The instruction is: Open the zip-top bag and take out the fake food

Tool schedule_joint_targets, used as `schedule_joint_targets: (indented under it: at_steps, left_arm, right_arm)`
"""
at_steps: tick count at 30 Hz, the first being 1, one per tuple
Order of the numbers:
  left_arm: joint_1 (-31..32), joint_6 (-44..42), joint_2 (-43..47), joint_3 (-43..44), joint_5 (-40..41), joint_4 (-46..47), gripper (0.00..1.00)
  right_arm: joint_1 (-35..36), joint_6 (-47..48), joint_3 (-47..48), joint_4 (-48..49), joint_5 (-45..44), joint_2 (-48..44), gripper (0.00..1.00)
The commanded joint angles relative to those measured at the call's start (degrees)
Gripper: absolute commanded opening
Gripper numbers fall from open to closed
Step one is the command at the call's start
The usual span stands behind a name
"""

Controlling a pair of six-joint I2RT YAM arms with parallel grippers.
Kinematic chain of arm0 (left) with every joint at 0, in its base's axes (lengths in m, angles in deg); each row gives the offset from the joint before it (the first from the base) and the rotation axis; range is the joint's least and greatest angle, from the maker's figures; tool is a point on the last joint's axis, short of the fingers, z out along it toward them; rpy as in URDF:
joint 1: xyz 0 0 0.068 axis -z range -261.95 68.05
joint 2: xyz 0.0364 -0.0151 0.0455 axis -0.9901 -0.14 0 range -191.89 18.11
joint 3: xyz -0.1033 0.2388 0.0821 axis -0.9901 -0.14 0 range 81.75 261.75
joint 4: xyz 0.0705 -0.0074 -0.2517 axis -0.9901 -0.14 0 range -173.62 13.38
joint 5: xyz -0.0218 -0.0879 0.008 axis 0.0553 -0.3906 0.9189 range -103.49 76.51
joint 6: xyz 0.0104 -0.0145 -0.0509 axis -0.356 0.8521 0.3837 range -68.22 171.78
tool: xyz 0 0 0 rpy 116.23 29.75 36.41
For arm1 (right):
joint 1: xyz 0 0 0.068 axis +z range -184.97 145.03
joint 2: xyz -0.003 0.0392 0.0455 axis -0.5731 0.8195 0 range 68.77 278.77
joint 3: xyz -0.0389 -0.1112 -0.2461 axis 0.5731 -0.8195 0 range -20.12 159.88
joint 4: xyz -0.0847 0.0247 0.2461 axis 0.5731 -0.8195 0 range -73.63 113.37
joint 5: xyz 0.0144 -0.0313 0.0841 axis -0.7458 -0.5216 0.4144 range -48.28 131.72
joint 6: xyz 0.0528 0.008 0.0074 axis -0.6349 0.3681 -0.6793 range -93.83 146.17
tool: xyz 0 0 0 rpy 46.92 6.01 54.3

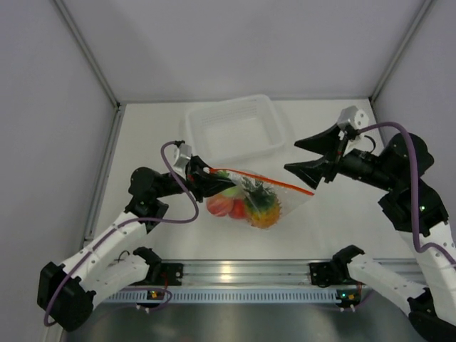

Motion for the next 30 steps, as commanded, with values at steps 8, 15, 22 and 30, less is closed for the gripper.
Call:
schedule_joint_targets:
  at_steps: [8,15,22,30]
  left_arm:
    - [0.18,-0.49,-9.17,5.84,-11.45,0.46,0.00]
    - [0.71,-0.05,-11.20,6.29,-14.70,0.46,0.00]
    - [0.88,0.21,-11.46,6.20,-16.90,0.55,0.00]
    - [0.80,0.04,-11.73,6.72,-19.36,0.55,0.00]
  right_arm:
    - [13.76,8.18,5.02,-9.19,4.18,15.29,0.68]
    - [22.91,10.74,5.90,-9.74,-5.50,21.54,0.58]
    - [23.18,11.79,6.16,-9.30,-3.31,24.44,0.31]
    - [23.36,12.67,6.61,-11.67,-2.25,24.80,0.00]
